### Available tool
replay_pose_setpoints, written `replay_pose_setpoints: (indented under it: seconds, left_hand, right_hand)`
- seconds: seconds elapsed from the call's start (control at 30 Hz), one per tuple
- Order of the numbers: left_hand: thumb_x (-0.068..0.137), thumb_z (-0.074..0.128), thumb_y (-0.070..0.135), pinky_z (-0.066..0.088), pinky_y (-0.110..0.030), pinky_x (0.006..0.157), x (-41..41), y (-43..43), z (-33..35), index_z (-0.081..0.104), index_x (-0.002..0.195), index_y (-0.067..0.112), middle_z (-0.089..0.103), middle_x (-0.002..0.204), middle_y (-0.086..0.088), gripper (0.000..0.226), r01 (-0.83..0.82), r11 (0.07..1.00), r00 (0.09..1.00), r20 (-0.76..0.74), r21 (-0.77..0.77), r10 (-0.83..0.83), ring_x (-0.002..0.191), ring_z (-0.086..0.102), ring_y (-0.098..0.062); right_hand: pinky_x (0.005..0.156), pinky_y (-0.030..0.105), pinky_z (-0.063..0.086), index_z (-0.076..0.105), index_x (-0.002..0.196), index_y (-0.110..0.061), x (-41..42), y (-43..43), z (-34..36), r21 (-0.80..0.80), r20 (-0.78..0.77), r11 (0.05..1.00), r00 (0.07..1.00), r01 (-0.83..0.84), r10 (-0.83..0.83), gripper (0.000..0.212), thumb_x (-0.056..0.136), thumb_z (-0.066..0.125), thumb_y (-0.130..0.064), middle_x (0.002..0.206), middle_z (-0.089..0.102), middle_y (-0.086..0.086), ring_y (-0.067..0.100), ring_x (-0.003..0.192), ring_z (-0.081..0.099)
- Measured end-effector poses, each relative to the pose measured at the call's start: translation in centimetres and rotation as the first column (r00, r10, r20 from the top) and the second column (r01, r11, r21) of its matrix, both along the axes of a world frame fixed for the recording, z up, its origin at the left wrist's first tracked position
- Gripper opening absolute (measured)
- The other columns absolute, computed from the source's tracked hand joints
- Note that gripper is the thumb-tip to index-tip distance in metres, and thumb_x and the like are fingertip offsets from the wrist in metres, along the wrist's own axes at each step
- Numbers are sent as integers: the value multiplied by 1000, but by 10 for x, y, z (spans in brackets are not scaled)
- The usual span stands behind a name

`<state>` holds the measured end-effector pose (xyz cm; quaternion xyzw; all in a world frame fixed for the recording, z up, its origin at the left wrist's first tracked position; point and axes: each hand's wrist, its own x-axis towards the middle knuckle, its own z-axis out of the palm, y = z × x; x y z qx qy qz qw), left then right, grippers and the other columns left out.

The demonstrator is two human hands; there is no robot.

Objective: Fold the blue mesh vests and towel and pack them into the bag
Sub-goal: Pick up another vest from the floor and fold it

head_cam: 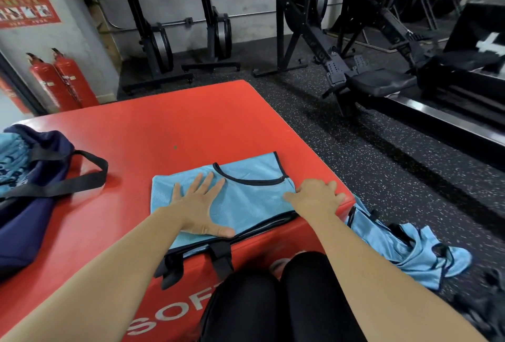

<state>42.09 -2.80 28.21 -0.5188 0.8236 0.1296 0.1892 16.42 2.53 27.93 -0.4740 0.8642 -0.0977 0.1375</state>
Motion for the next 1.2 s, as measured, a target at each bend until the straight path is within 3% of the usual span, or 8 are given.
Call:
replay_pose_setpoints:
  seconds: [0.17,0.27,0.47,0.6,0.7,0.9,1.07,1.2]
  left_hand:
    - [42,39,104,-13,-65,113,-1,1,1,-31,146,40,-39,154,8,141,-8,1000,1000,0,-3,8,142,-35,-17]
    - [39,39,105,-14,-65,113,-11,1,0,-29,147,40,-38,154,9,143,-47,999,999,-26,3,47,142,-35,-15]
    - [47,44,101,-13,-67,112,-79,-11,2,-23,151,36,-32,158,5,140,-87,996,993,-82,-11,86,144,-33,-18]
    - [48,43,102,-14,-65,113,-117,-20,10,-12,155,32,-21,162,-3,139,-114,992,993,-28,-44,113,149,-22,-22]
    - [44,36,105,-14,-63,113,-130,-29,15,2,156,30,-8,164,-2,139,-118,979,993,-36,-169,114,150,-13,-21]
    - [58,38,99,-11,-67,113,-121,-28,2,-25,149,40,-33,157,7,125,-9,1000,1000,-7,-25,9,146,-28,-23]
    - [80,39,83,14,-53,114,-140,-51,27,28,151,31,18,162,2,89,-27,940,999,-33,-341,16,149,13,-21]
    - [98,45,47,22,-44,108,-177,-79,35,44,141,34,45,146,9,45,81,903,990,-66,-423,-120,138,32,-18]
  right_hand:
    - [88,40,26,60,89,-23,2,-6,6,-5,46,997,996,-76,76,11,87,54,-32,99,58,-1,24,118,39]
    - [88,38,30,54,86,-22,-12,-11,4,-129,68,981,986,-145,154,10,89,51,-30,92,60,-2,23,100,51]
    - [67,33,41,56,80,-15,-68,-35,-2,-348,431,925,902,149,17,7,81,62,-19,76,57,0,26,78,55]
    - [52,30,29,48,67,-12,-87,-51,-2,-235,536,952,843,196,-41,34,72,77,-29,62,41,1,21,59,40]
    - [51,28,30,43,63,-13,-94,-60,-1,-126,512,977,855,170,-83,35,70,76,-18,61,40,1,19,54,38]
    - [53,25,32,44,65,-14,-96,-57,-4,-116,378,977,918,177,-122,23,74,64,-9,67,47,1,24,63,47]
    - [74,32,43,55,85,-17,-94,-46,-1,-92,439,984,893,151,-96,17,71,66,-18,77,57,0,25,79,57]
    - [90,39,24,52,109,-28,-93,-35,3,-21,338,991,934,129,-114,32,78,58,-22,103,63,-1,25,107,56]
